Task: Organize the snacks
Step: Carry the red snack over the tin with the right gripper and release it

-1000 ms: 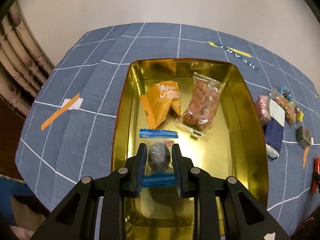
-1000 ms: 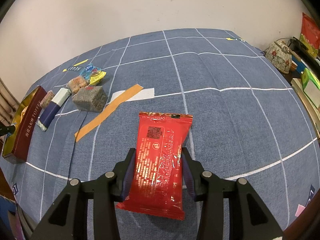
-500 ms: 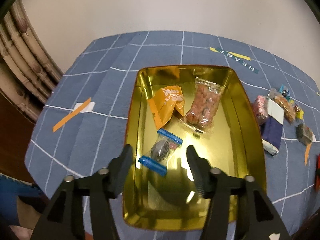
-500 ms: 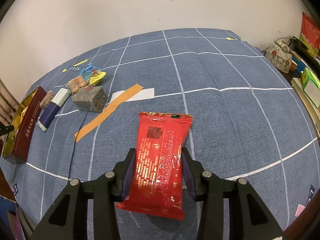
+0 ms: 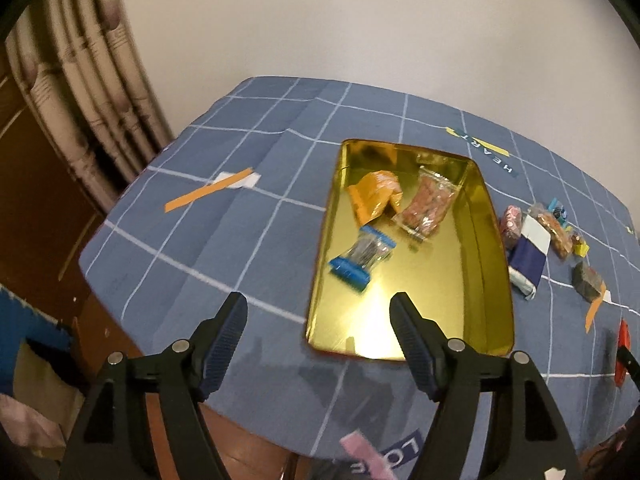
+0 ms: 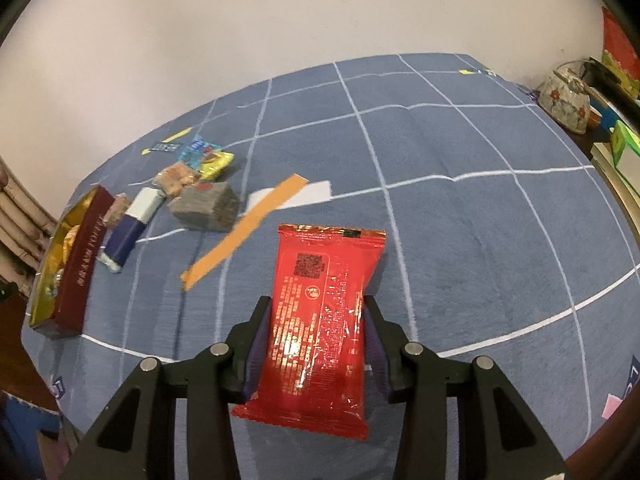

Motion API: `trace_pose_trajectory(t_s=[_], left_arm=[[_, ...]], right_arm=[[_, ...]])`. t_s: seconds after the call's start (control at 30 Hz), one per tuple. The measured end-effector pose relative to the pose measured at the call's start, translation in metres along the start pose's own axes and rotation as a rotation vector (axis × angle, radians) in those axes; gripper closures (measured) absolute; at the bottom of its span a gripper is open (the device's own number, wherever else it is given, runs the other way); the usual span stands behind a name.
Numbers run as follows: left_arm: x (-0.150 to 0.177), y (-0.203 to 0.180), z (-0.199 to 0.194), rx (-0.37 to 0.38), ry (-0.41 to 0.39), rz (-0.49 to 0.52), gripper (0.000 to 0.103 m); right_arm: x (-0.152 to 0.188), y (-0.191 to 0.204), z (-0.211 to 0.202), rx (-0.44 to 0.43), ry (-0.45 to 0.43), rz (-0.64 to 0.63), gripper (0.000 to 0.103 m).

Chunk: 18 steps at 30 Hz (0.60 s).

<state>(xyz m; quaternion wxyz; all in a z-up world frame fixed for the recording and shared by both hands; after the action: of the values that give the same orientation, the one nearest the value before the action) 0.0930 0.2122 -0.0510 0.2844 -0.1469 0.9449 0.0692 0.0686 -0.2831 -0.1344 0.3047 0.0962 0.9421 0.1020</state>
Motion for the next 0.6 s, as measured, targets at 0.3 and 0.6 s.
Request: trace_pose_trajectory(t_s=[0.3,0.6], left_arm=[[0.038,0.013,0.0,-0.037,0.046,0.016,0.033],[0.038,0.01,-0.001,-0.042,0.031,0.049,0.033]], right_arm=[[-0.009,0.04,-0.022,-0.096,-0.012,-0.015,0.059],[-0.033,0.119,-0.051,-0.213,-0.048,-0.112,0.059]])
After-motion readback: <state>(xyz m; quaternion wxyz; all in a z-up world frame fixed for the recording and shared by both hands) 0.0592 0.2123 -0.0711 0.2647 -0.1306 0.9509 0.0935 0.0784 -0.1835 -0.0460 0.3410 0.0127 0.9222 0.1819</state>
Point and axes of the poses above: each gripper's, at about its wrist camera, not at the fingertips, and z roughly the way its jaws point, y to its left, x to its underside, the point moved 6 cm from there along z, roughly the way its jaws point
